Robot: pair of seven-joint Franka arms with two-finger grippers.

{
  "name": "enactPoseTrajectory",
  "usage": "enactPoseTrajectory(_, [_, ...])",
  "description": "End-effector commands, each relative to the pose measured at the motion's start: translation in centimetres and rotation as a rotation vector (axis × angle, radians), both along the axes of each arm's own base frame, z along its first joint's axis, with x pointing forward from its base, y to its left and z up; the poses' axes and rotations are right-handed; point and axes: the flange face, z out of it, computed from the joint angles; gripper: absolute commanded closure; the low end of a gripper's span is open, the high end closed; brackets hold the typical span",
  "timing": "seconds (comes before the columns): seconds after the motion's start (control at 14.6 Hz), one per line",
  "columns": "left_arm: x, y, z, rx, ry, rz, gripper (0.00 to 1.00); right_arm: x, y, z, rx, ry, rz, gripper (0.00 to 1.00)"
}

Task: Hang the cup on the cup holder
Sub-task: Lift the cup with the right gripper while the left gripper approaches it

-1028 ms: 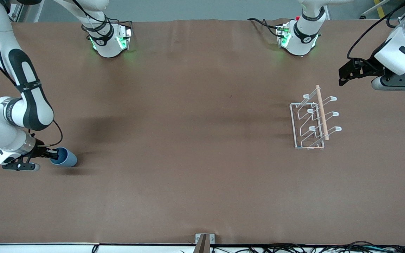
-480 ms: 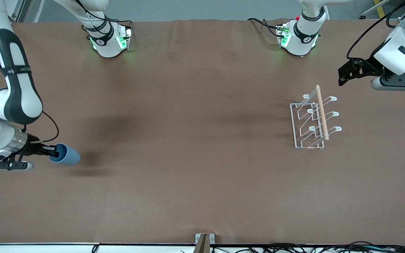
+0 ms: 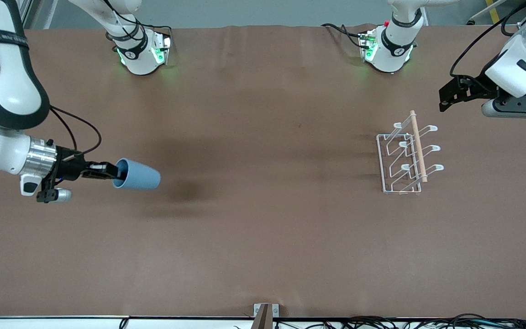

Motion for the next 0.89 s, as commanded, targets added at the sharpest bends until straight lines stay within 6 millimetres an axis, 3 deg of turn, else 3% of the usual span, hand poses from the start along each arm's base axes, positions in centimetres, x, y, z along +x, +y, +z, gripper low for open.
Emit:
enactPoseTrajectory(0.0, [0.1, -0.2, 0.5, 0.003, 0.001, -0.025, 0.0, -1.2, 1.3, 1.2, 0.205, 0.067, -0.034, 0.96])
enactPoseTrajectory(0.07, [0.2, -0.3, 0.3, 0.003, 0.006, -0.033, 0.0, -1.3, 1.8, 1.5, 0.264, 0.087, -0.036, 0.96])
enactPoseTrajectory(0.21, [0.2, -2.3, -0.4, 0.003, 0.018, -0.085, 0.0, -1.7, 4.2, 2.0, 0.352, 0.116, -0.015, 0.96])
enactPoseTrajectory(0.41, [-1.2, -10.4, -1.5, 0.003, 0.029, -0.233, 0.0, -2.4, 8.3, 1.6, 0.454, 0.155, -0.012, 0.96])
enactPoseTrajectory(0.69, [-2.1, -20.6, -1.2, -0.039, -0.032, -0.396, 0.0, -3.2, 11.6, 0.8, 0.61, 0.215, -0.064, 0.97])
enactPoseTrajectory(0.82, [-2.1, -24.4, -1.0, -0.062, -0.048, -0.455, 0.0, -3.5, 13.3, 0.6, 0.647, 0.229, -0.078, 0.97])
